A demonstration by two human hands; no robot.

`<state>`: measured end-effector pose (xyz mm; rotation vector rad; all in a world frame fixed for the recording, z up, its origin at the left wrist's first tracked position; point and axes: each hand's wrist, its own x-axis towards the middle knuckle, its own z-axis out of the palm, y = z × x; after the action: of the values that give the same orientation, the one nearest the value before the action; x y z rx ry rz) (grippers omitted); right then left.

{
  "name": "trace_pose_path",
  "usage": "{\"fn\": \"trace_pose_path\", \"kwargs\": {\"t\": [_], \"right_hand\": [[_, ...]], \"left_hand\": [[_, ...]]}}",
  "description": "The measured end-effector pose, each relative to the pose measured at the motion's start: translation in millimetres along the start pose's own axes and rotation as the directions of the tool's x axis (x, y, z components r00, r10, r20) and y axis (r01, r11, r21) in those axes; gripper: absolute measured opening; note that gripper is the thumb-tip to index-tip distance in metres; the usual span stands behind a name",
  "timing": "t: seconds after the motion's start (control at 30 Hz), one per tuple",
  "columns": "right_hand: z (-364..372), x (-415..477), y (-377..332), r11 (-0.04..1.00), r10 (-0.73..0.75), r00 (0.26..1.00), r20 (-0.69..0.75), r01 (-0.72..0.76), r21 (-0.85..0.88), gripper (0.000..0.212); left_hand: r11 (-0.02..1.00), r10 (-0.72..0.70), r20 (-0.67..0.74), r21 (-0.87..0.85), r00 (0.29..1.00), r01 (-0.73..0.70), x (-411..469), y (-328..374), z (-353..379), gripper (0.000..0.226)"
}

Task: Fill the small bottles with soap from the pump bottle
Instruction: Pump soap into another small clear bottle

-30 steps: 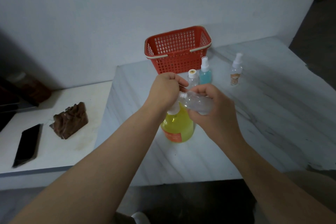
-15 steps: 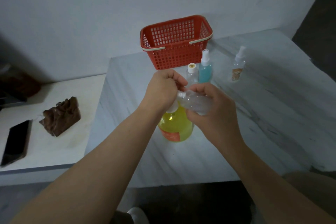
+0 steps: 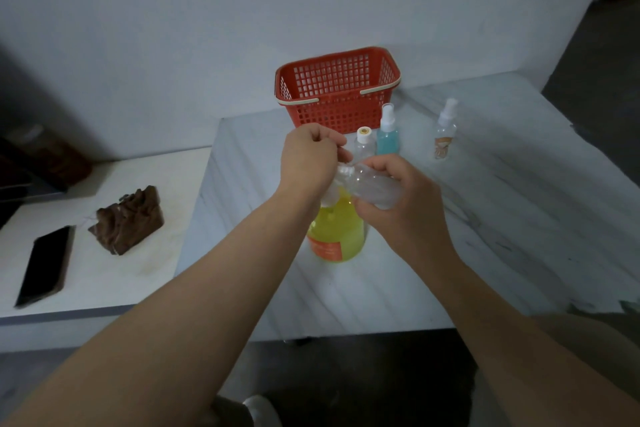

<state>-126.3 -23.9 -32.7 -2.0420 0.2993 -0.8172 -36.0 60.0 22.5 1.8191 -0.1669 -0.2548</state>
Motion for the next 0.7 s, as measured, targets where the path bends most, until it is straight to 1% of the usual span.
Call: {"fn": "trace_pose_path", "kwargs": {"t": [0.07, 0.13, 0.17, 0.23, 0.37, 0.57, 0.7], "right_hand": [[0.7, -0.6, -0.3, 1.0, -0.013, 1.0, -0.009, 0.013, -0.006, 0.034], [1.4, -1.1, -1.2, 1.0, -0.023, 1.0, -0.02, 0.023, -0.003, 0.031], [1.8, -0.9, -1.7, 1.0, -0.026, 0.999, -0.023, 0.026, -0.002, 0.03], [2.5, -0.1, -1.6, 0.999, -0.038, 0.999, -0.026, 0.038, -0.007, 0.029], [2.8, 1.8, 0.3, 0.999, -0.04, 0.999, -0.015, 0.04, -0.019, 0.027], [3.1, -0.7, 0.8, 1.0, 0.01, 1.0, 0.002, -0.01, 0.004, 0.028], [5.9, -1.0, 4.1, 0.999, 0.041, 0.999, 0.009, -0.041, -0.002, 0.027]], "left_hand": [[0.992, -0.033, 0.016, -0.119, 0.999, 0.035, -4.2, 1.6, -1.7, 0.024], [0.966, -0.094, 0.055, -0.238, 0.994, 0.104, -6.8, 3.5, -4.6, 0.023], [0.954, -0.117, 0.074, -0.268, 0.99, 0.133, -6.9, 3.9, -6.0, 0.023], [0.964, -0.117, 0.099, -0.227, 0.988, 0.137, -6.0, 2.2, -7.8, 0.025], [0.994, -0.043, 0.106, -0.097, 0.993, 0.054, -5.7, -5.6, -6.4, 0.03], [0.996, 0.07, 0.109, 0.056, 0.992, -0.076, -5.1, -10.7, -4.5, 0.038], [0.994, 0.072, 0.088, 0.079, 0.993, -0.079, -4.3, -14.4, -0.7, 0.039]]}}
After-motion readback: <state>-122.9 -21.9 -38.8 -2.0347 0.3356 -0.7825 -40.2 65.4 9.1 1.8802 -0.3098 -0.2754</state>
